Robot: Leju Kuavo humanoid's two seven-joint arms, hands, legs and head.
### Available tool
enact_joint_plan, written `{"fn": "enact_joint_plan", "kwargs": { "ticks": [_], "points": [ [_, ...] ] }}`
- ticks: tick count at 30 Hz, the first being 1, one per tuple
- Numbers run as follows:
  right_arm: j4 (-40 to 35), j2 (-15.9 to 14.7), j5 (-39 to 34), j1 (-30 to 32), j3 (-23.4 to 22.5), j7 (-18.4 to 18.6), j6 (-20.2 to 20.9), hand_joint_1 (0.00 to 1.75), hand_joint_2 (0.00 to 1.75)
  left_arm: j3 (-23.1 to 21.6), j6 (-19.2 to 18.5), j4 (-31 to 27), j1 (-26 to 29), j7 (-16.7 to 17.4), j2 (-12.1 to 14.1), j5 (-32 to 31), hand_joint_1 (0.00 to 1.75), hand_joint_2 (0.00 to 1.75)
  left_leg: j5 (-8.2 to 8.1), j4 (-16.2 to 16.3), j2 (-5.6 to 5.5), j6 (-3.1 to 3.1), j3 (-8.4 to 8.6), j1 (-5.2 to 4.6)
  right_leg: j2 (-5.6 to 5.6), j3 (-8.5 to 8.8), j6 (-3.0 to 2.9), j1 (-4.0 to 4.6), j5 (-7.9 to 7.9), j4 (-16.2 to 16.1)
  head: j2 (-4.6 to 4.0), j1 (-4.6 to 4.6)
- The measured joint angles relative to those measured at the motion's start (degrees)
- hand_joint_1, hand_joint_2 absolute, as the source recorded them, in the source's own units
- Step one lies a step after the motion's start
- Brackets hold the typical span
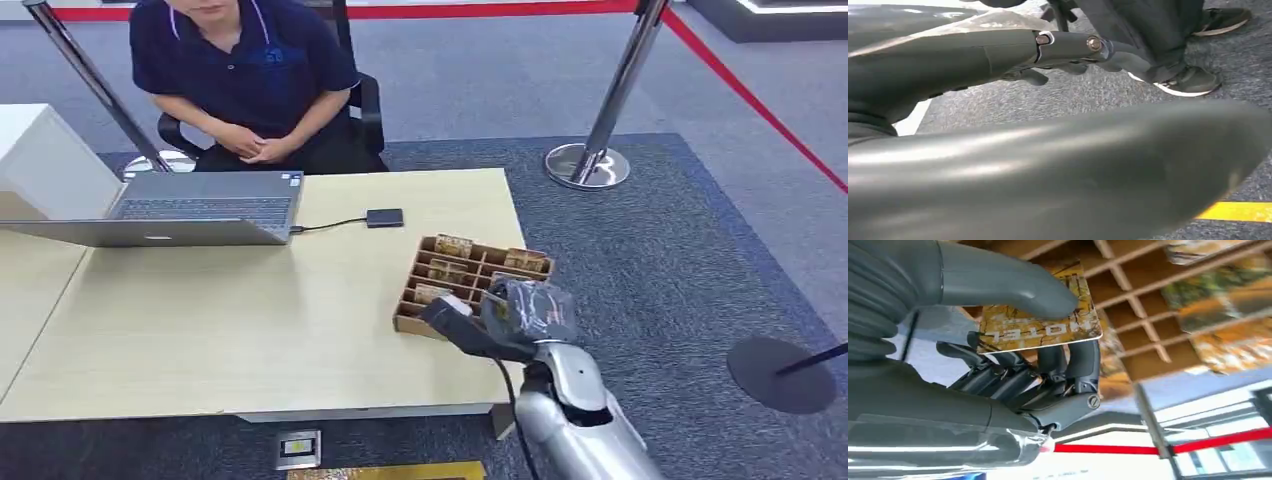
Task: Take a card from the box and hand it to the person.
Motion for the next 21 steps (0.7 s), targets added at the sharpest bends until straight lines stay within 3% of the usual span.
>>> {"fn": "enact_joint_plan", "kwargs": {
  "ticks": [13, 21],
  "points": [
    [-1.7, 0.2, -6.9, -8.9, 3.3, -3.7, 4.0, 1.75, 1.75, 0.0, 0.0, 0.0, 0.0, -0.5, 0.0, 0.7, 0.00, 0.00, 0.03, 0.0, 0.00, 0.00, -0.01, 0.00, 0.00, 0.00, 0.00, 0.00, 0.01, 0.0, 0.00, 0.00],
    [2.9, 3.0, -12.6, -18.5, 5.8, -5.8, 5.6, 1.75, 1.75, -0.1, 0.0, 0.0, -0.1, -0.9, 0.0, 0.3, 0.00, 0.00, 0.06, 0.0, 0.00, -0.04, -0.01, 0.01, 0.00, -0.01, -0.02, 0.00, 0.04, 0.0, 0.00, 0.00]
  ]
}}
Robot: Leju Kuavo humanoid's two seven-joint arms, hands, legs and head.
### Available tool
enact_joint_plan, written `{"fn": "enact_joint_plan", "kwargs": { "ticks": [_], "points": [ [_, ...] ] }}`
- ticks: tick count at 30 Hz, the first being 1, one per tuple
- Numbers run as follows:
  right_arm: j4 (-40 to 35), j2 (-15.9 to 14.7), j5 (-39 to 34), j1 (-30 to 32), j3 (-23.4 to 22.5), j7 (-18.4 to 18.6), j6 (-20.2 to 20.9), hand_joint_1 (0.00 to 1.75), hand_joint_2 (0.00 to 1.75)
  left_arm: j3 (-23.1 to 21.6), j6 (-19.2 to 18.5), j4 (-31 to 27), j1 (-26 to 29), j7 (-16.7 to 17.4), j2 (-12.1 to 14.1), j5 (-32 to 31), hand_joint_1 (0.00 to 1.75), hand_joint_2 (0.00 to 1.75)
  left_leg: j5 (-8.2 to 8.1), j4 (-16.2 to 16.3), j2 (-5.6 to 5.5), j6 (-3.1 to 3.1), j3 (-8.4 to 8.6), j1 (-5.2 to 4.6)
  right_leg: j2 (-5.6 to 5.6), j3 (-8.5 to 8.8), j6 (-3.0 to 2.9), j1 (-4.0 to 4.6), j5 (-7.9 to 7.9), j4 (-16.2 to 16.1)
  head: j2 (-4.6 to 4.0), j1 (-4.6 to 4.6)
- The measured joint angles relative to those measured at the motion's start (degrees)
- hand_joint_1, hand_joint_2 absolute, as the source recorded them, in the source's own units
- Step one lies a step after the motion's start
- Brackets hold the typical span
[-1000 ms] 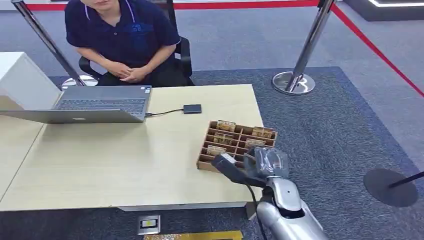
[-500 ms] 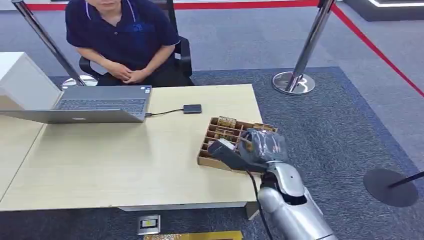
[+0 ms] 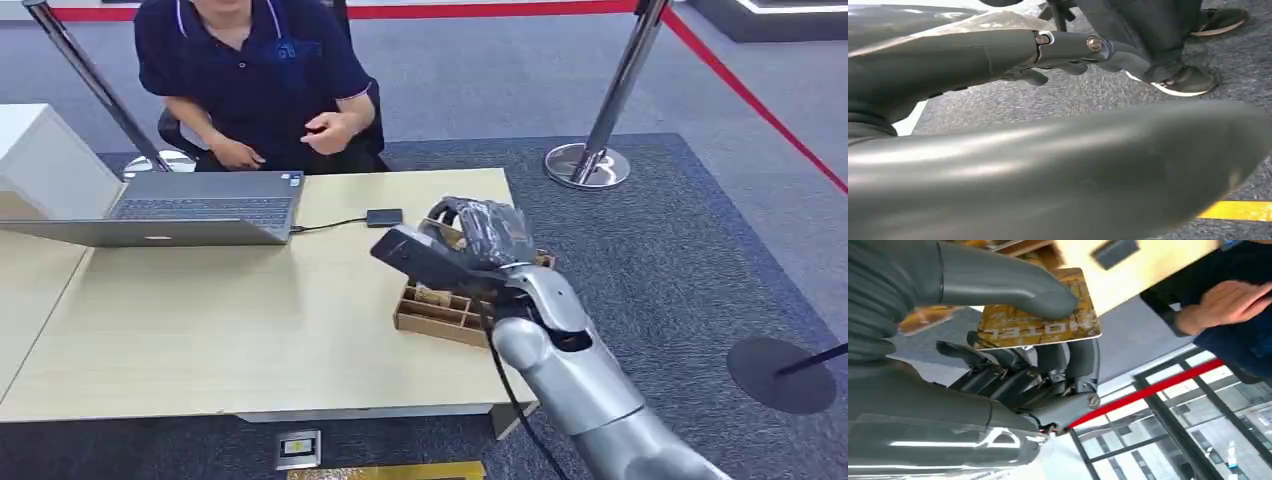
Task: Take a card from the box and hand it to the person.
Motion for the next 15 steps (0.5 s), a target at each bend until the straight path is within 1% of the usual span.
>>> {"fn": "enact_joint_plan", "kwargs": {
  "ticks": [3, 7, 9, 13, 15],
  "points": [
    [3.8, 1.9, -1.0, -4.0, 0.8, -0.4, -0.2, 1.75, 1.75, -0.2, 0.0, 0.0, -0.1, 0.0, 0.0, -0.2, 0.00, 0.00, 0.01, 0.0, 0.00, -0.01, -0.01, 0.01, 0.00, -0.01, -0.03, 0.00, 0.02, 0.0, 0.00, 0.00],
    [10.3, 4.8, -1.5, -8.6, 1.8, -0.4, -1.6, 1.75, 1.75, -0.5, 0.0, 0.0, -0.2, 0.3, 0.0, -0.2, 0.00, 0.00, 0.02, 0.0, 0.00, -0.03, -0.01, 0.01, 0.00, -0.03, -0.04, 0.00, 0.02, 0.0, 0.00, 0.00],
    [12.4, 5.9, -1.6, -9.8, 2.1, -0.4, -1.8, 1.75, 1.75, -0.6, 0.0, 0.0, -0.2, 0.4, 0.0, -0.2, 0.00, 0.00, 0.03, 0.0, -0.01, -0.03, -0.02, 0.01, 0.00, -0.03, -0.03, 0.01, 0.02, 0.0, 0.00, 0.00],
    [15.4, 7.2, -1.8, -11.5, 2.4, -0.4, -1.9, 1.75, 1.75, -1.0, 0.0, 0.0, -0.2, 1.0, 0.0, 0.0, 0.00, 0.00, 0.02, 0.0, -0.01, -0.02, -0.04, 0.00, 0.00, -0.04, -0.03, 0.01, 0.02, 0.0, 0.00, 0.00],
    [17.4, 8.2, -2.1, -12.5, 2.8, -0.3, -1.9, 1.69, 1.75, -1.2, 0.0, -0.2, -0.2, 1.8, 0.0, 0.3, 0.00, 0.00, 0.02, 0.0, 0.00, -0.02, -0.05, 0.00, 0.00, -0.05, -0.03, 0.01, 0.02, 0.0, 0.00, 0.00]
  ]
}}
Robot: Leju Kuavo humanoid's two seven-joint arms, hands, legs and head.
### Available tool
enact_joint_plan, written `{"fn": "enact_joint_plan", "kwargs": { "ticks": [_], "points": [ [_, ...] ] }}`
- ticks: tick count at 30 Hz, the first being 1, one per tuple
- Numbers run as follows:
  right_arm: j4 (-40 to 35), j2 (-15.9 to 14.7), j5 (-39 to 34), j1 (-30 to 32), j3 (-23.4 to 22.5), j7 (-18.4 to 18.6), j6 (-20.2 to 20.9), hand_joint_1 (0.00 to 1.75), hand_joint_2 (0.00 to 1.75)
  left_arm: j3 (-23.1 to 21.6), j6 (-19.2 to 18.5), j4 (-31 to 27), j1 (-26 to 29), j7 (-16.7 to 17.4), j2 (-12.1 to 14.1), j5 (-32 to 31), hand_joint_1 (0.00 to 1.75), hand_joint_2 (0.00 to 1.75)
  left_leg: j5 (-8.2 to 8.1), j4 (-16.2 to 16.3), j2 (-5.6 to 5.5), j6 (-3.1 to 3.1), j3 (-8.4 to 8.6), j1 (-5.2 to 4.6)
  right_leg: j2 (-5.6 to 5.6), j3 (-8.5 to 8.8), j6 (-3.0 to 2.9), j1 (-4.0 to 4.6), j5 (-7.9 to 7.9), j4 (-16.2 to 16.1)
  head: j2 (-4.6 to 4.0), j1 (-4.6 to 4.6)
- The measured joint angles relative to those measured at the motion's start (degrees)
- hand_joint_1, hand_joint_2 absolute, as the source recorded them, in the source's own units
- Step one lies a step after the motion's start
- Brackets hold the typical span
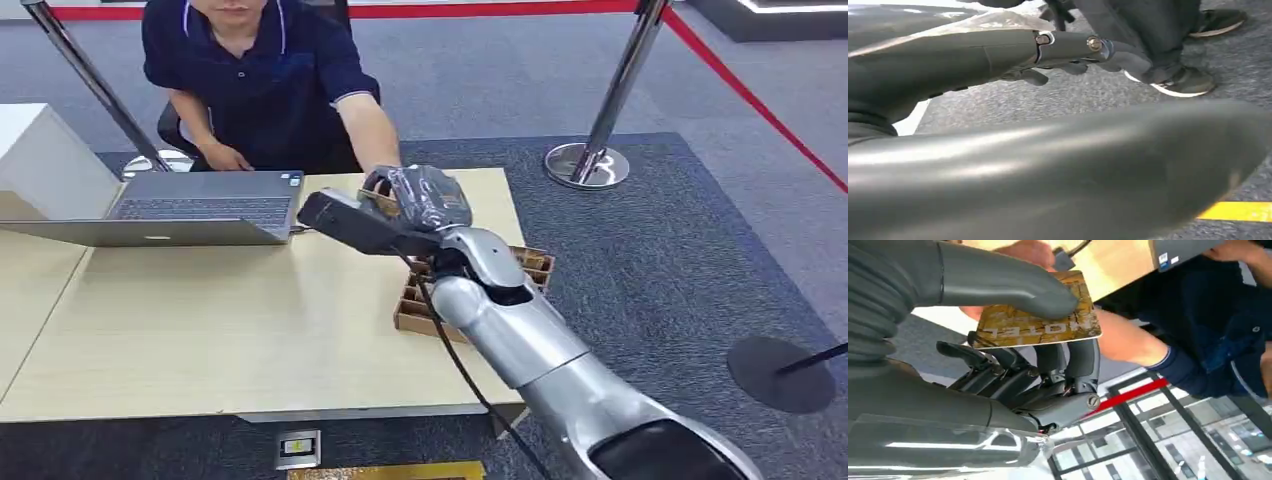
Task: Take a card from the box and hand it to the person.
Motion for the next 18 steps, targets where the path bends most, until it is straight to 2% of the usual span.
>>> {"fn": "enact_joint_plan", "kwargs": {
  "ticks": [3, 5, 6, 7, 9, 10, 18],
  "points": [
    [2.6, 1.4, -0.2, -1.3, 0.4, 0.3, -0.1, 1.64, 1.75, -0.1, 0.0, -0.1, 0.0, 0.6, 0.0, 0.4, 0.00, 0.00, 0.00, 0.0, -0.01, 0.00, 0.00, 0.01, 0.00, -0.01, 0.00, 0.00, 0.00, 0.0, 0.00, -0.02],
    [4.1, 2.2, -0.2, -1.8, 0.5, 0.6, -0.3, 1.40, 1.75, -0.1, 0.0, -0.1, 0.0, 0.7, 0.0, 0.5, 0.00, 0.00, 0.00, 0.0, -0.01, 0.00, 0.00, 0.01, 0.00, -0.01, 0.00, 0.00, 0.00, 0.0, 0.00, -0.02],
    [4.8, 2.5, 0.0, -2.0, 0.7, 0.7, -0.5, 0.63, 1.75, -0.1, 0.0, -0.1, 0.0, 0.8, 0.0, 0.5, 0.00, 0.00, 0.00, 0.0, -0.01, 0.00, 0.00, 0.02, 0.00, -0.01, 0.00, 0.00, 0.00, 0.0, 0.00, 0.00],
    [5.4, 2.7, 0.2, -2.1, 0.8, 0.8, -0.6, 0.05, 1.75, -0.1, 0.0, -0.1, 0.0, 0.9, 0.0, 0.5, 0.00, 0.00, 0.00, 0.0, -0.01, 0.00, 0.00, 0.02, 0.00, -0.01, 0.00, 0.00, 0.00, 0.0, 0.00, -0.02],
    [6.4, 2.7, 0.5, -2.2, 1.3, 1.2, -0.9, 0.00, 1.75, -0.1, 0.0, -0.1, 0.0, 0.9, 0.0, 0.5, 0.00, 0.00, 0.00, 0.0, -0.02, 0.00, -0.01, 0.02, 0.00, 0.00, 0.00, 0.00, 0.00, 0.0, 0.00, 0.00],
    [6.9, 2.7, 0.8, -2.1, 1.6, 1.3, -1.1, 0.00, 0.00, -0.1, 0.0, -0.1, 0.1, 0.9, 0.0, 0.5, 0.00, 0.00, 0.00, 0.0, -0.02, 0.00, -0.02, 0.01, 0.00, -0.01, 0.00, 0.00, 0.00, 0.0, 0.00, 0.00],
    [9.5, 2.7, 1.0, -2.0, 2.1, 0.9, -4.3, 0.00, 0.00, -0.1, 0.0, -0.2, 0.2, 0.7, 0.1, 0.6, 0.00, 0.00, 0.00, 0.0, -0.01, 0.00, -0.02, 0.01, 0.00, -0.02, 0.00, 0.00, 0.00, 0.0, 0.00, 0.00]
  ]
}}
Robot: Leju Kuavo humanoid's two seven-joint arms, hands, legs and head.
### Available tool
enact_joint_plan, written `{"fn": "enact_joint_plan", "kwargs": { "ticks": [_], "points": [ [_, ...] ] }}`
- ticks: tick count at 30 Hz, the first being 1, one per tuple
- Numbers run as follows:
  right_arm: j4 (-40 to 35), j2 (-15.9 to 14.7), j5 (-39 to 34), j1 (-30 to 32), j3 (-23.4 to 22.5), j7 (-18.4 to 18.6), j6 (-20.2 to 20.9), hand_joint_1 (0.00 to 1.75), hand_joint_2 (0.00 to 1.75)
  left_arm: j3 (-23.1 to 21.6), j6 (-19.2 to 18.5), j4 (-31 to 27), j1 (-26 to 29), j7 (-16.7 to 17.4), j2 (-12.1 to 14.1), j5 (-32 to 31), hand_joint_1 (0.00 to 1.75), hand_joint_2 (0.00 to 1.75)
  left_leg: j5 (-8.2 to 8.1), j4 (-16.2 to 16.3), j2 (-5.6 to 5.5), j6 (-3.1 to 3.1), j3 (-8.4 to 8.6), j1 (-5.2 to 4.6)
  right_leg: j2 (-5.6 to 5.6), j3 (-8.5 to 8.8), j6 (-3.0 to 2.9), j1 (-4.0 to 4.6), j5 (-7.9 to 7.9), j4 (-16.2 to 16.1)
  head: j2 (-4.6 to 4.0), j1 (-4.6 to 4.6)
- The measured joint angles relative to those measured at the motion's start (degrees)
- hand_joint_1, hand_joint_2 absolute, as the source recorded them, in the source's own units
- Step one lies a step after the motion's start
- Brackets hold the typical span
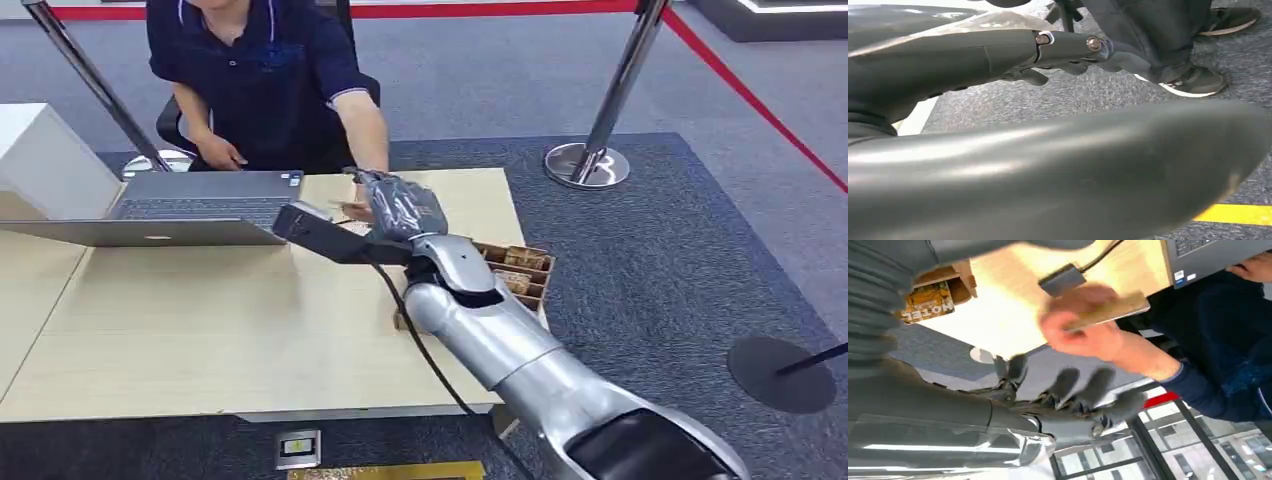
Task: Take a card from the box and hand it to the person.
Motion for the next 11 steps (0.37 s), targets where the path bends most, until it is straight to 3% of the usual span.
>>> {"fn": "enact_joint_plan", "kwargs": {
  "ticks": [6, 11],
  "points": [
    [-1.5, -0.5, 1.7, 1.9, 0.1, -0.2, -4.7, 0.00, 0.00, 0.1, 0.0, 0.0, 0.1, -0.6, 0.0, 1.9, 0.00, 0.00, 0.00, 0.0, 0.00, 0.00, 0.00, 0.00, 0.00, -0.05, 0.00, 0.00, 0.00, 0.0, 0.00, -0.02],
    [-9.1, -3.7, 5.7, 7.6, 0.1, 2.4, -10.7, 0.00, 0.00, 0.1, 0.0, 0.0, 0.5, -1.1, -0.1, 3.4, 0.00, 0.00, -0.01, 0.0, 0.00, 0.01, -0.03, -0.01, 0.00, -0.05, 0.00, 0.00, 0.00, -0.1, 0.00, 0.00]
  ]
}}
